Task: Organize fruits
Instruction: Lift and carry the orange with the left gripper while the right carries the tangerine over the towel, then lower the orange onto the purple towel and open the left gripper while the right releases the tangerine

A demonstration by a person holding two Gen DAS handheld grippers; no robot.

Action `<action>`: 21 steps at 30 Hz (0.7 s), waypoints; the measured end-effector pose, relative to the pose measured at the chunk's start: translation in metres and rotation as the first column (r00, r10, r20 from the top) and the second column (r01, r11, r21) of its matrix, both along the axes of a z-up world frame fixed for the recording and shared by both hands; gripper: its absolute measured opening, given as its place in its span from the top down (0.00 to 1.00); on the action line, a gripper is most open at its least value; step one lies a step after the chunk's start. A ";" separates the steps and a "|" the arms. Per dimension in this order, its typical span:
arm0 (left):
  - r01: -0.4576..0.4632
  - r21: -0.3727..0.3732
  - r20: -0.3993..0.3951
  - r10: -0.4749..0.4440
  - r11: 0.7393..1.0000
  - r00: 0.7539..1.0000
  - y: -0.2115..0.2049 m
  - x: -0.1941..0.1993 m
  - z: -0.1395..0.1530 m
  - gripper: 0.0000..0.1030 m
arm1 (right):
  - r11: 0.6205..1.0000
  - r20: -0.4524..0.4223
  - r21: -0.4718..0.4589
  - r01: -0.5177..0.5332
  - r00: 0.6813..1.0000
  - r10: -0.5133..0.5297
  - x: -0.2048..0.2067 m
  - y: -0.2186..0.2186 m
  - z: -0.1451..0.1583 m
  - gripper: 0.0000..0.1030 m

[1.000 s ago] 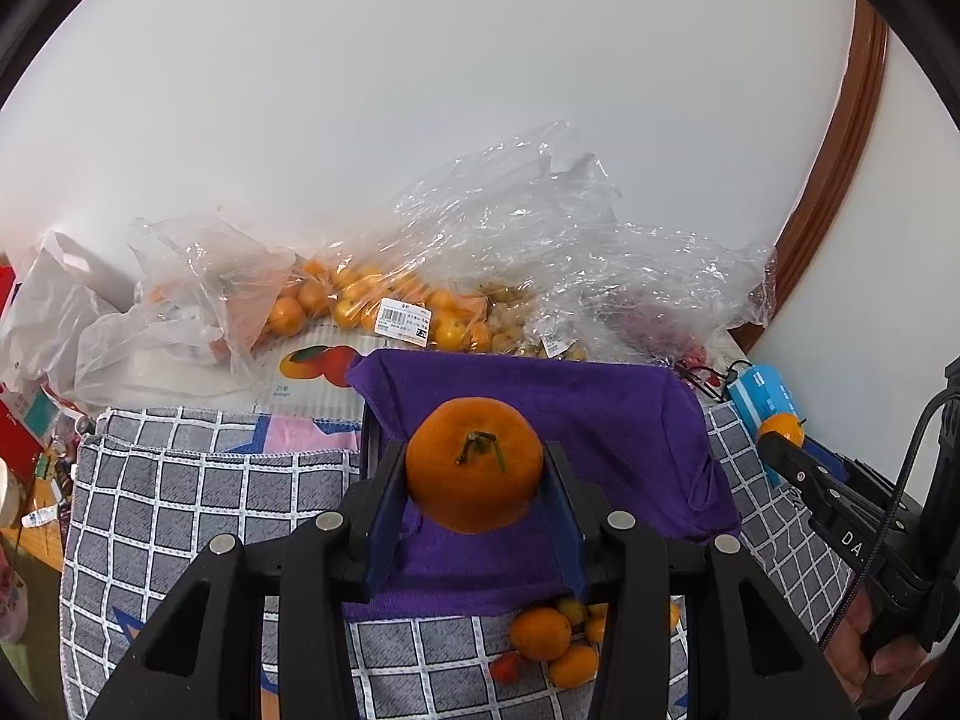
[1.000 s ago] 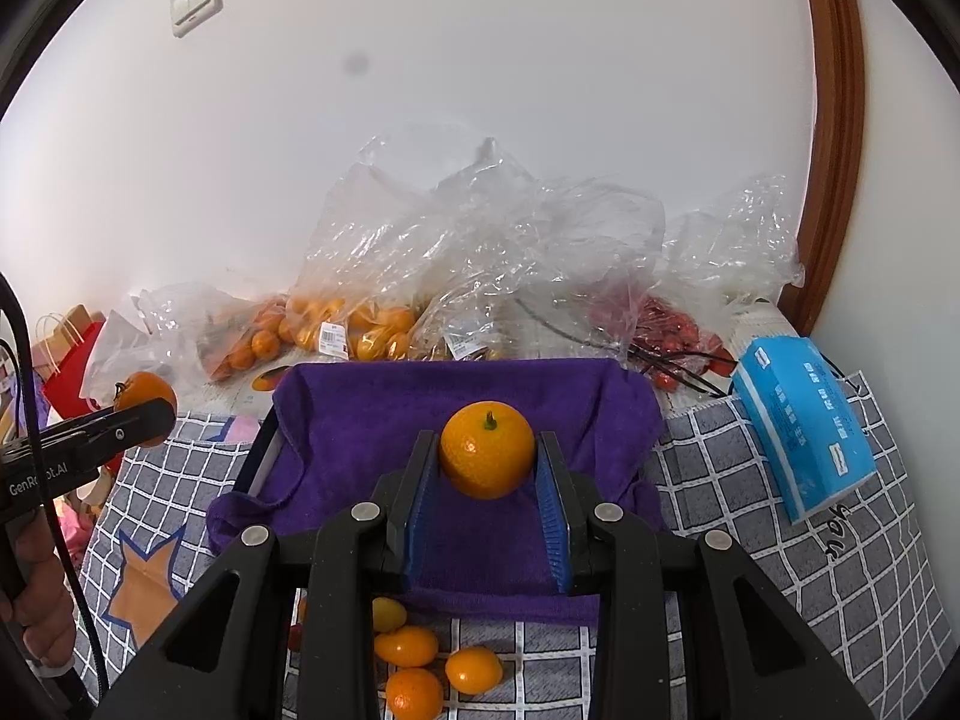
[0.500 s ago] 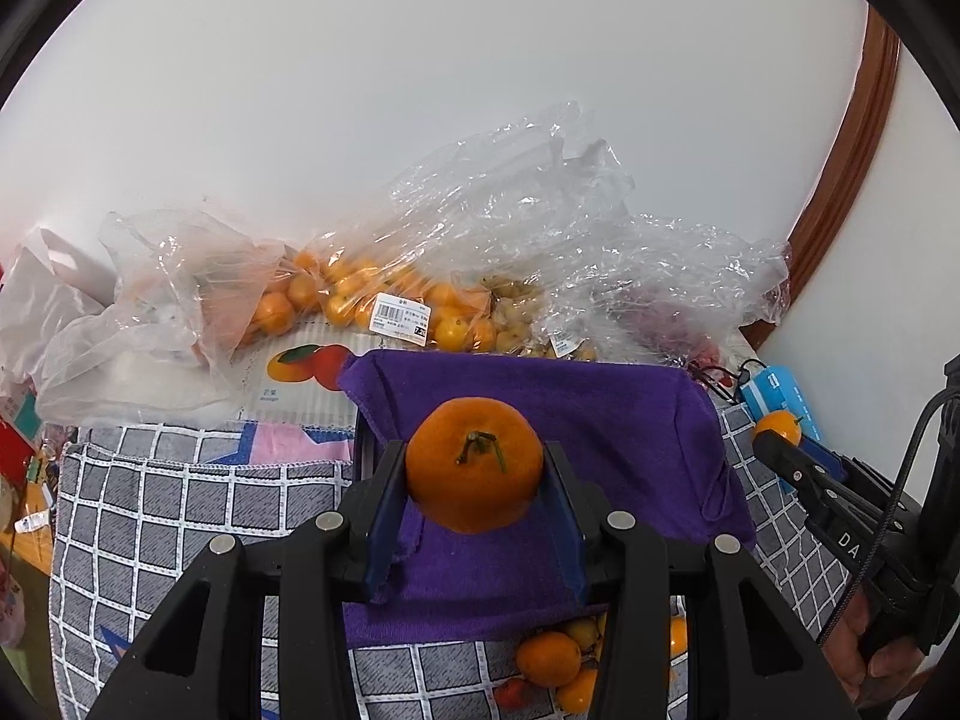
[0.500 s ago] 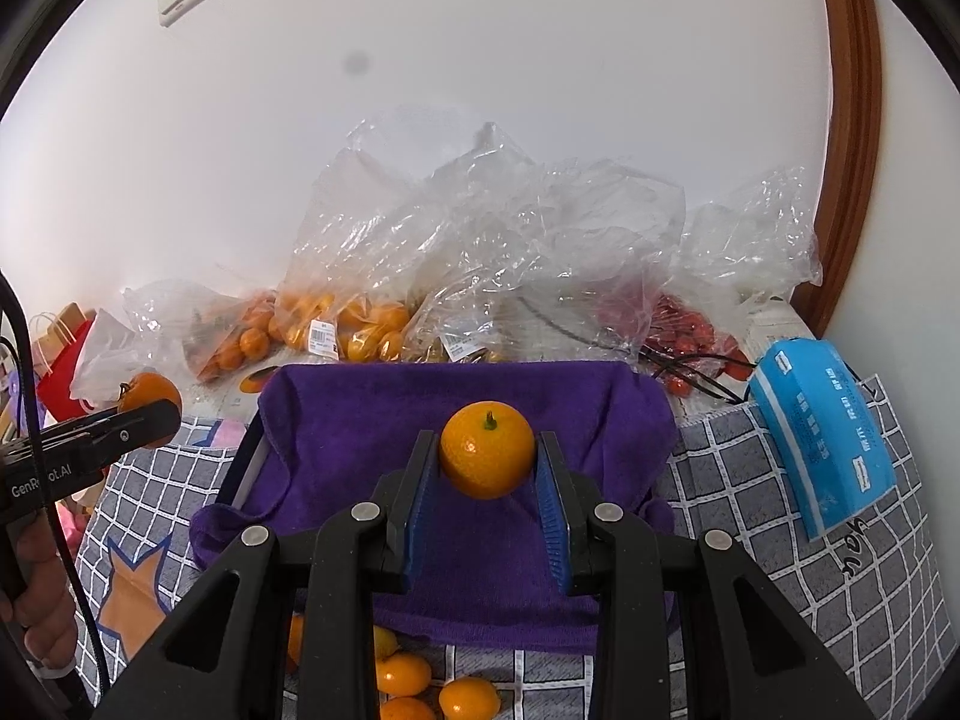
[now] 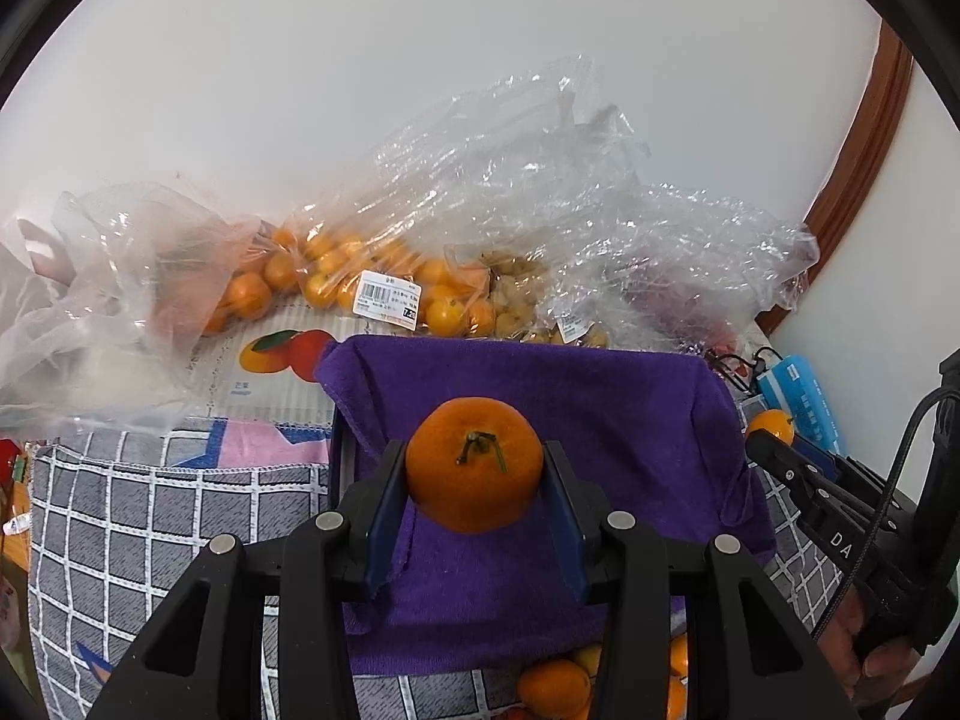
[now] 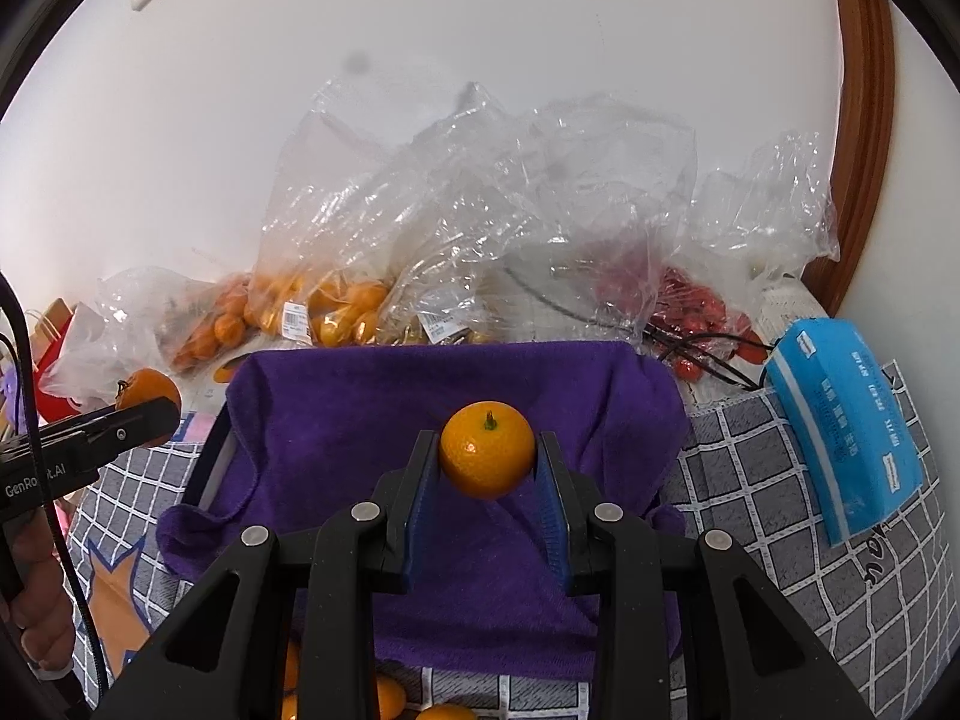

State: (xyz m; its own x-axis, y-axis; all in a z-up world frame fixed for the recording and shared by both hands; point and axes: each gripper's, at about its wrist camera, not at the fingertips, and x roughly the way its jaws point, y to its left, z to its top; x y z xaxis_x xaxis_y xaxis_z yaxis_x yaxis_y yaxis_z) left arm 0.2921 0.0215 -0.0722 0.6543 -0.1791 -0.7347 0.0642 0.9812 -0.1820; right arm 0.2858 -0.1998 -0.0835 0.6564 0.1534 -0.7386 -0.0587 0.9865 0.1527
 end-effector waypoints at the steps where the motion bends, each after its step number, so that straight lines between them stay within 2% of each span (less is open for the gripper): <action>1: 0.002 0.001 -0.006 -0.002 1.000 1.000 -0.001 0.003 -0.003 0.60 | 1.000 -0.003 -0.001 0.000 1.000 0.000 0.002 0.000 -0.002 0.69; 11: -0.001 0.000 -0.061 0.001 1.000 0.998 -0.007 0.025 -0.025 0.60 | 1.000 -0.025 -0.007 -0.009 1.000 0.008 0.023 -0.006 -0.020 0.69; 21: -0.009 0.006 -0.111 0.010 1.000 0.994 -0.006 0.041 -0.048 0.60 | 1.000 -0.084 -0.002 -0.026 0.996 0.026 0.039 0.000 -0.050 0.69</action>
State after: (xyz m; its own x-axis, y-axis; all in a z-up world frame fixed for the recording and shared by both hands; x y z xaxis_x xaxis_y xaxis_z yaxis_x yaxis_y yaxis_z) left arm 0.3333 0.0159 -0.1205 0.5706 -0.1695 -0.8035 0.0348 0.9826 -0.1826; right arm 0.3249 -0.1999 -0.1334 0.5880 0.1670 -0.7915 -0.0715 0.9854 0.1547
